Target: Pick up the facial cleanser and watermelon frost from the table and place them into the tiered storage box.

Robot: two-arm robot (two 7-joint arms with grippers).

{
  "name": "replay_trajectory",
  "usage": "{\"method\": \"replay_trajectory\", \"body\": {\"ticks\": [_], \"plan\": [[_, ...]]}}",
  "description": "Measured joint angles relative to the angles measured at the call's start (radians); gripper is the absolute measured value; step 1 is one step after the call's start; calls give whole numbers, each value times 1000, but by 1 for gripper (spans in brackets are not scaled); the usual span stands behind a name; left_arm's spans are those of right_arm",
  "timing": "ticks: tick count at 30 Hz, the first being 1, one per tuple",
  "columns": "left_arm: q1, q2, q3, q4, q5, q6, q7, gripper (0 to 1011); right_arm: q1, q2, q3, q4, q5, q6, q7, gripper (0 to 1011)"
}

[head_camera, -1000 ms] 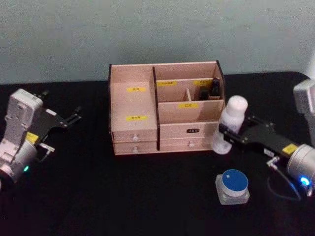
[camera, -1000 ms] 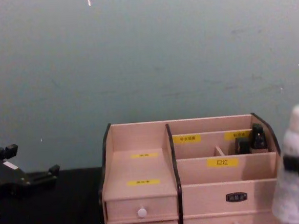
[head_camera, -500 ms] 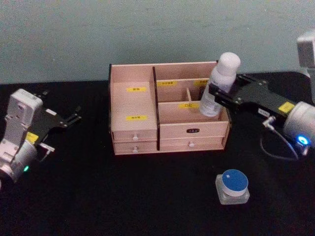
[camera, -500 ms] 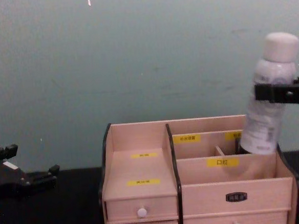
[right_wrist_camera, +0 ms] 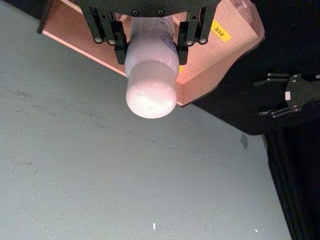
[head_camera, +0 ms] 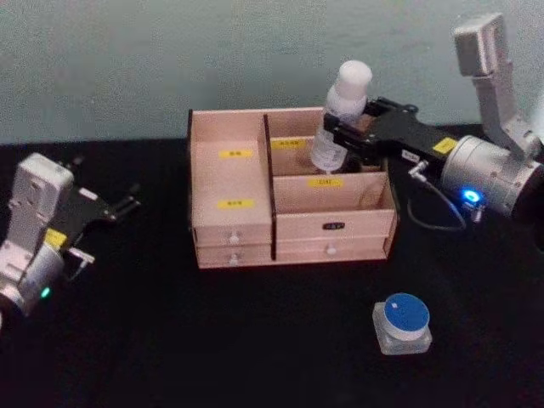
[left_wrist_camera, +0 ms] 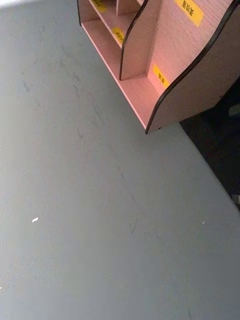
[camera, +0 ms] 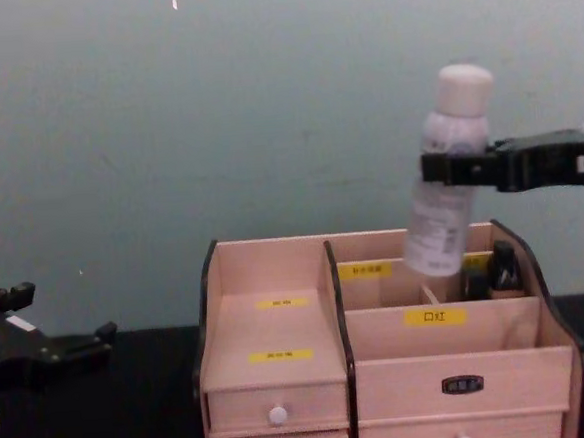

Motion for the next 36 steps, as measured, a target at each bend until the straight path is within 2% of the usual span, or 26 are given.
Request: {"method": "replay_trajectory", "body": {"ticks": [6,19,36], "plan": [[0,0,0,0,0,0,0,1001,53,-29,-34,81,-6,-1,19,604],[0,0,0,0,0,0,0,1001,126,-63,-75,180,-16,14,34,604],[0,0,0,0,0,0,0,1001,172,-101,-95,261,-40,-3,41,604]]}}
